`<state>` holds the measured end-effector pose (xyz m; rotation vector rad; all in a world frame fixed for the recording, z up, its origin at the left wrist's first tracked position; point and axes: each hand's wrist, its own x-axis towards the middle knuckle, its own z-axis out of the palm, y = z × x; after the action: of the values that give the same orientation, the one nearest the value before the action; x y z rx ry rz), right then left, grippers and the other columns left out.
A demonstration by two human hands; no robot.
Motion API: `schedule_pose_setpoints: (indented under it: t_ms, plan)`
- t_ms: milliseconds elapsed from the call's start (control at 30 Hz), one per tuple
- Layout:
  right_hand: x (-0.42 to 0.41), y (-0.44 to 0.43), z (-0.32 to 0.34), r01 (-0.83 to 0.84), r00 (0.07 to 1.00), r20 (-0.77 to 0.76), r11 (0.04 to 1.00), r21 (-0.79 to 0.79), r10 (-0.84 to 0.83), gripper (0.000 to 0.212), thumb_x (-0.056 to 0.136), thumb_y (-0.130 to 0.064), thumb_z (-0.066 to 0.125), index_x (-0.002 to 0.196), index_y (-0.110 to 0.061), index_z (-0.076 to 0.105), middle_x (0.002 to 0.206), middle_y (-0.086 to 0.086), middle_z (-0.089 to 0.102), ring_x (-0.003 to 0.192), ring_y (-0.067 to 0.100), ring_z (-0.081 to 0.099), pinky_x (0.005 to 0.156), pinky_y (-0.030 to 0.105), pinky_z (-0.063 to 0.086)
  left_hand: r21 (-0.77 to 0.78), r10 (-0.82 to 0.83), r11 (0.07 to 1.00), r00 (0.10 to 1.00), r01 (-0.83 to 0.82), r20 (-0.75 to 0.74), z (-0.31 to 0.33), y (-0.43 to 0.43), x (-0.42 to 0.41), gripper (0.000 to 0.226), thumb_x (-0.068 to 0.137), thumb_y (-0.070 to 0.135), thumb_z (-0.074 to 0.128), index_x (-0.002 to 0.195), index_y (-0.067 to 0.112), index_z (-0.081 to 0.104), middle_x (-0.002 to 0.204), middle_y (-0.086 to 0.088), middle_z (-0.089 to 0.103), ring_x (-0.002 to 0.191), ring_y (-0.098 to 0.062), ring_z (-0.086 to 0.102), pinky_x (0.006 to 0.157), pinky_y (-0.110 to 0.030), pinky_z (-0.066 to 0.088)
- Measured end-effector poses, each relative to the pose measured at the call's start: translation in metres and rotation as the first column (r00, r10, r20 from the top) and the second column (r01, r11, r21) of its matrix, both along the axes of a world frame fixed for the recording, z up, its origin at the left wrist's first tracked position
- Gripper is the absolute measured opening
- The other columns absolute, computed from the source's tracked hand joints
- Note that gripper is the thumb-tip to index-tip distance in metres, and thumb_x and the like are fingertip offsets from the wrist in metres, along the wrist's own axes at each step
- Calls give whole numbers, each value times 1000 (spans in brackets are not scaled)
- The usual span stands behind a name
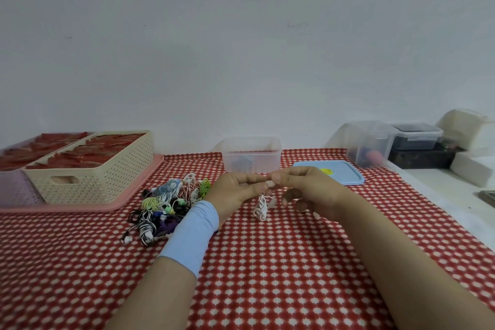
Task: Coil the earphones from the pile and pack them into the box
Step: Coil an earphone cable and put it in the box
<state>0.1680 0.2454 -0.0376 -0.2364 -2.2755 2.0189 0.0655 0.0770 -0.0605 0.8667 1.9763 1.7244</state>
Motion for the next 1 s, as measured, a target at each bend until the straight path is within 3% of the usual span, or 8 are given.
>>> schedule_pose_setpoints:
  t_ms: [167,233,333,467,633,800,867,1000]
  plan:
    - [1,-4,-1,158,987,-70,963,220,-146,5,84,-19,80,90,-19,80,74,-1,76,58,9,62,45,20,41,-115,60,990,979,-83,-194,7,-1,4,17,87,17,73,103,18,76,93,4,77,81,1,71,74,-9,52]
    - [-2,-2,-3,242,969,-100,945,219,-225,5,83,-16,81,88,-14,79,65,-3,72,51,8,59,43,18,41,-124,110,982,964,-143,-240,11,-3,3,21,92,23,67,112,19,73,96,5,76,78,0,69,70,-13,52]
    - [-7,2,-8,286,958,-121,903,322,-260,2,85,-15,79,87,-16,79,70,-4,73,47,3,56,50,17,46,-277,85,944,941,-182,-328,13,-6,4,33,91,38,67,121,24,68,106,9,70,96,-6,65,89,-24,49]
    - [-13,4,-17,230,969,-92,708,668,-227,11,87,-27,75,97,-26,80,94,-10,75,84,2,65,81,24,54,-546,-66,821,924,-164,-377,6,2,11,44,84,38,74,125,25,63,118,8,66,104,-8,61,93,-25,47]
    - [-10,4,-12,156,970,-24,542,825,-242,33,91,-30,65,124,-31,69,128,-9,67,116,12,62,101,35,51,-544,-29,805,900,-237,-435,5,9,10,33,88,31,72,119,24,68,115,6,69,103,-9,63,94,-25,48]
    - [-15,-2,-6,93,995,-54,590,802,-85,52,88,-39,69,138,-30,59,142,-7,58,128,11,54,108,30,42,-486,-60,851,882,-200,-468,17,6,2,29,88,23,72,117,22,71,115,8,69,102,-8,63,89,-20,43]
    - [-22,-2,-3,80,997,-55,624,778,-58,47,88,-35,74,133,-26,64,128,-7,67,115,8,62,103,27,47,-470,-77,865,878,-177,-473,26,3,-3,30,88,17,70,117,23,71,113,8,69,101,-8,62,91,-20,44]
    - [-34,2,7,114,992,-112,805,583,-59,14,84,-11,79,97,-17,77,76,-10,74,70,-2,69,66,12,50,-421,-75,891,860,-170,-506,45,-1,-21,23,87,13,70,106,25,74,105,10,71,91,0,64,82,-14,48]
